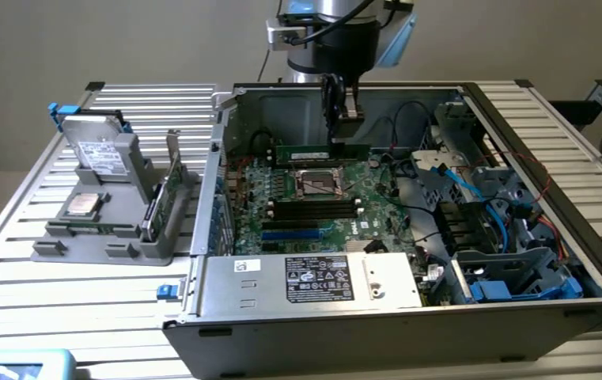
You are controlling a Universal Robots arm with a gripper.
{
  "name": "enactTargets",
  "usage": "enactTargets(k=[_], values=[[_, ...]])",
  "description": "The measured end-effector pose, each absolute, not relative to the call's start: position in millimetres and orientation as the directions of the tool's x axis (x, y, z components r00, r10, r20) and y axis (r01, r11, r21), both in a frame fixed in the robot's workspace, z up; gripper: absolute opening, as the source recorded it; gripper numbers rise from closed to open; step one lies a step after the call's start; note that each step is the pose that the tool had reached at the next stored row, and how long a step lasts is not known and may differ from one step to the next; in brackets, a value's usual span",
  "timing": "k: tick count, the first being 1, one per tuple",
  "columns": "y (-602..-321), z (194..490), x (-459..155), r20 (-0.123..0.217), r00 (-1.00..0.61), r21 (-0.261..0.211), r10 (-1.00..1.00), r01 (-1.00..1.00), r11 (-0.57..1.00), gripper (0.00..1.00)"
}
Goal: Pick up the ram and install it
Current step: 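Insert the ram into the slot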
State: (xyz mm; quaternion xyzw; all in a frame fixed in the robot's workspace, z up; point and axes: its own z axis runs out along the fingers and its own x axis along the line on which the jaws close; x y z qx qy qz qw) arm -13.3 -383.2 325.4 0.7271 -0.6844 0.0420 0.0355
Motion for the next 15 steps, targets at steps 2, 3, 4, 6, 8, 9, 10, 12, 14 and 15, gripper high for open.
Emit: enactTargets(k=[2,3,4,6,8,9,10,12,14,15], values=[[-383.2,321.7,-13.3,0.109,0.056,-0.006,-0.992,-0.998,-0.057,0.14],[-383.2,319.9,-13.4,0.109,0.053,-0.006,-0.993,-0.999,-0.054,0.14],[-383.2,318.2,-13.4,0.11,0.05,-0.006,-0.993,-0.999,-0.051,0.14],[-383.2,314.4,-13.3,0.11,0.045,-0.006,-0.993,-0.999,-0.046,0.14],[-383.2,310.8,-13.3,0.109,0.043,-0.006,-0.993,-0.999,-0.044,0.14],[-383.2,309.1,-13.3,0.11,0.042,-0.006,-0.993,-0.999,-0.043,0.14],[-383.2,307.6,-13.3,0.11,0.042,-0.006,-0.993,-0.999,-0.043,0.14],[-383.2,305.1,-13.3,0.109,0.041,-0.006,-0.993,-0.999,-0.042,0.14],[-383.2,302.9,-13.3,0.109,0.041,-0.006,-0.993,-0.999,-0.042,0.14],[-383.2,301.6,-13.3,0.11,0.041,-0.006,-0.993,-0.999,-0.042,0.14]])
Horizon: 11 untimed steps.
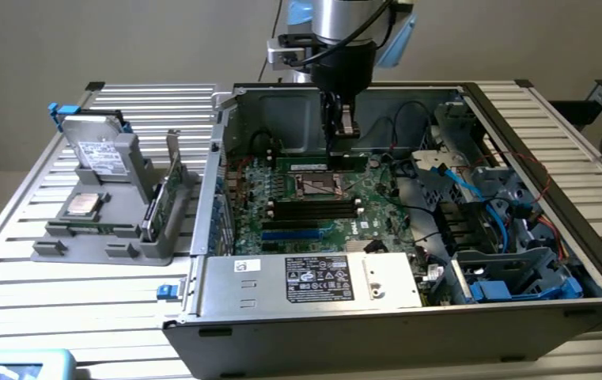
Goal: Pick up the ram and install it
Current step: 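Insert the ram into the slot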
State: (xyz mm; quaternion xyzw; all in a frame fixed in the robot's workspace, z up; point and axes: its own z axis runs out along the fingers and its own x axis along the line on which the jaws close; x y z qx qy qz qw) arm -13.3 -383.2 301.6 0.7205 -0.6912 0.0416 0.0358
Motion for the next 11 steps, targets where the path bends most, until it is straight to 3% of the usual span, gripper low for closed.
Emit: enactTargets(k=[11], values=[[-383.2,287.1,-14.9,0.11,0.041,-0.007,-0.993,-0.999,-0.042,0.14]])
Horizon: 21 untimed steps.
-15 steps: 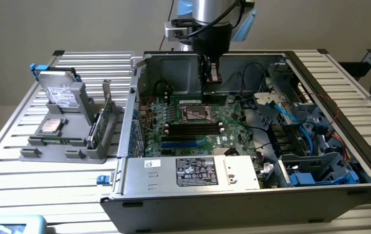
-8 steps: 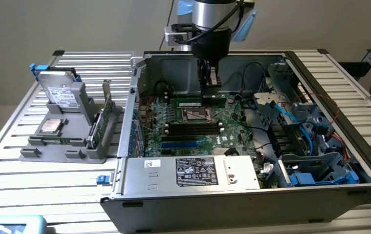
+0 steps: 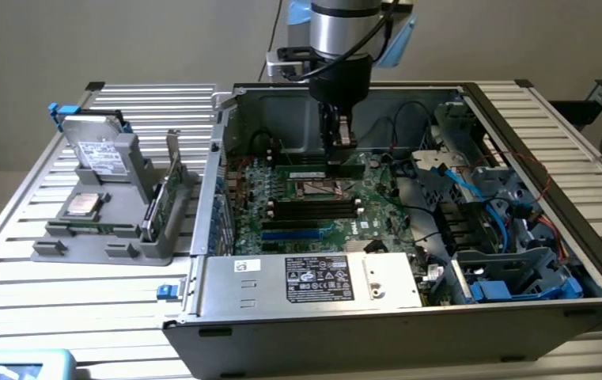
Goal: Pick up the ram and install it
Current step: 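Insert the ram into the slot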
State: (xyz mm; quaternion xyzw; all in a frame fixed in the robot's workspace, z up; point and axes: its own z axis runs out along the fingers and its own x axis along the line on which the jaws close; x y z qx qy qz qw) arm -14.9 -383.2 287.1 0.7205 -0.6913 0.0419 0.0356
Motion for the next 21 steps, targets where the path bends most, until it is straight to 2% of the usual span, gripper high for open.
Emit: enactTargets(k=[6,21], values=[[-383.2,281.4,-16.3,0.11,0.039,-0.022,-0.993,-0.999,-0.042,0.14],[-384.2,271.5,-17.4,0.11,0.041,-0.022,-0.993,-0.999,-0.043,0.14]])
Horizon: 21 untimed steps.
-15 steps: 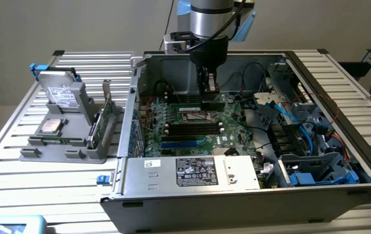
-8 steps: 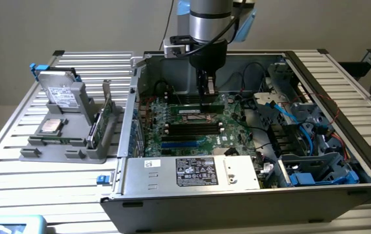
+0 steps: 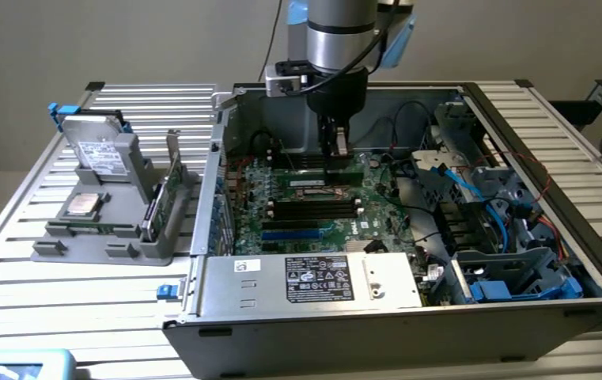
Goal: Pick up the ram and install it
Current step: 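Insert the ram into the slot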
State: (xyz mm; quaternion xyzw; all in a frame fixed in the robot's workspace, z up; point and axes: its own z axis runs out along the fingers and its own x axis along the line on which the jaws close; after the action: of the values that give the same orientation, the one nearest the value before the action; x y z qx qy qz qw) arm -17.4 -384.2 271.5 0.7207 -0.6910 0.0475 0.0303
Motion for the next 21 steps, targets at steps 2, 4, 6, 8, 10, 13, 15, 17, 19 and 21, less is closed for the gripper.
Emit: enactTargets(k=[2,4,6,8,10,13,15,17,19,21], values=[[-384.4,270.8,-17.7,0.111,0.041,-0.022,-0.993,-0.999,-0.044,0.14],[-384.5,269.8,-17.8,0.111,0.041,-0.022,-0.993,-0.999,-0.044,0.14],[-384.5,268.9,-17.8,0.113,0.041,-0.022,-0.993,-0.999,-0.044,0.14],[-384.5,267.8,-17.9,0.117,0.041,-0.022,-0.992,-0.999,-0.044,0.14],[-384.5,266.5,-17.9,0.119,0.041,-0.021,-0.992,-0.999,-0.044,0.14],[-384.5,263.5,-18.3,0.119,0.041,-0.021,-0.992,-0.999,-0.044,0.14],[-384.5,261.7,-18.5,0.119,0.041,-0.021,-0.992,-0.999,-0.044,0.14],[-384.5,260.5,-18.8,0.119,0.041,-0.021,-0.992,-0.999,-0.044,0.14],[-384.6,259.9,-19.1,0.12,0.042,-0.021,-0.992,-0.999,-0.044,0.14],[-385.0,259.3,-19.2,0.12,0.042,-0.021,-0.992,-0.999,-0.045,0.14]])
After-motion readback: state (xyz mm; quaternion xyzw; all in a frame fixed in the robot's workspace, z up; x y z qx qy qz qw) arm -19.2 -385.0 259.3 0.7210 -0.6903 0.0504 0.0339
